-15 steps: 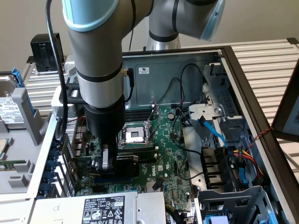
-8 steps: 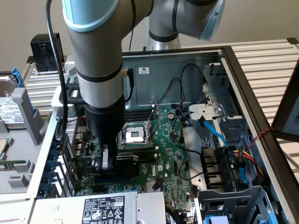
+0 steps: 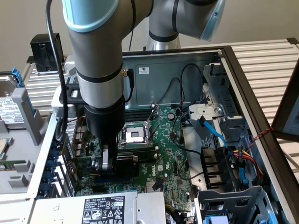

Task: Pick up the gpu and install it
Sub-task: 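Insert the gpu into the slot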

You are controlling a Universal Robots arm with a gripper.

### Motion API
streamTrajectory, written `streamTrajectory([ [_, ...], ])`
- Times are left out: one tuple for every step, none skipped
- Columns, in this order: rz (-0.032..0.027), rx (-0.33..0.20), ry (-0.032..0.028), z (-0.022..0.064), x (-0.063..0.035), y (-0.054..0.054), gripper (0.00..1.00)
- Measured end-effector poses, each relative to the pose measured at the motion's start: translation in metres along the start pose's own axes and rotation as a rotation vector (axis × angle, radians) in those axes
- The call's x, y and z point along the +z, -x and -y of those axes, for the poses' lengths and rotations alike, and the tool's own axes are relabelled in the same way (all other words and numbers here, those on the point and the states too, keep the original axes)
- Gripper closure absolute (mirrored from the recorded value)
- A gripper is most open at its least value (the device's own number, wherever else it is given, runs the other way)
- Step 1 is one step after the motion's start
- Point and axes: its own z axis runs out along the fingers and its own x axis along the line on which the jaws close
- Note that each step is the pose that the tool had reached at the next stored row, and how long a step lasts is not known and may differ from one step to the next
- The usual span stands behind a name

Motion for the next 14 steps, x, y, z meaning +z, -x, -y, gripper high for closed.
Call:
streamTrajectory([
  [0.0, 0.0, 0.0001, 0.0, 0.0001, 0.0, 0.72],
  [0.0, 0.0, 0.0001, 0.0, 0.0003, 0.0, 0.72],
  [0.0, 0.0, 0.0001, 0.0, 0.0005, 0.0, 0.72],
  [0.0001, 0.0, 0.0001, 0.0, 0.0007, 0.0, 0.72],
  [0.0, 0.0, 0.0002, 0.0, 0.0008, 0.0, 0.72],
  [0.0, 0.001, 0.0002, 0.0, 0.001, 0.0, 0.72],
  [-0.0001, 0.001, 0.0003, 0.0, 0.0012, -0.0001, 0.72],
  [-0.0001, 0.001, 0.0003, 0.0001, 0.0015, -0.0001, 0.72],
  [0.0, 0.001, 0.0004, 0.0001, 0.0018, -0.0001, 0.72],
  [0.0, 0.001, 0.0004, 0.0001, 0.0022, -0.0001, 0.72],
  [0.0, 0.001, 0.0005, 0.0001, 0.0026, -0.0001, 0.72],
  [0.0003, 0.001, 0.0003, 0.0001, 0.0031, -0.0001, 0.72],
  [0.0006, 0.001, 0.0001, 0.0003, 0.0037, -0.0001, 0.72],
  [0.0003, 0.002, 0.0005, 0.0003, 0.004, 0.0, 0.72],
])
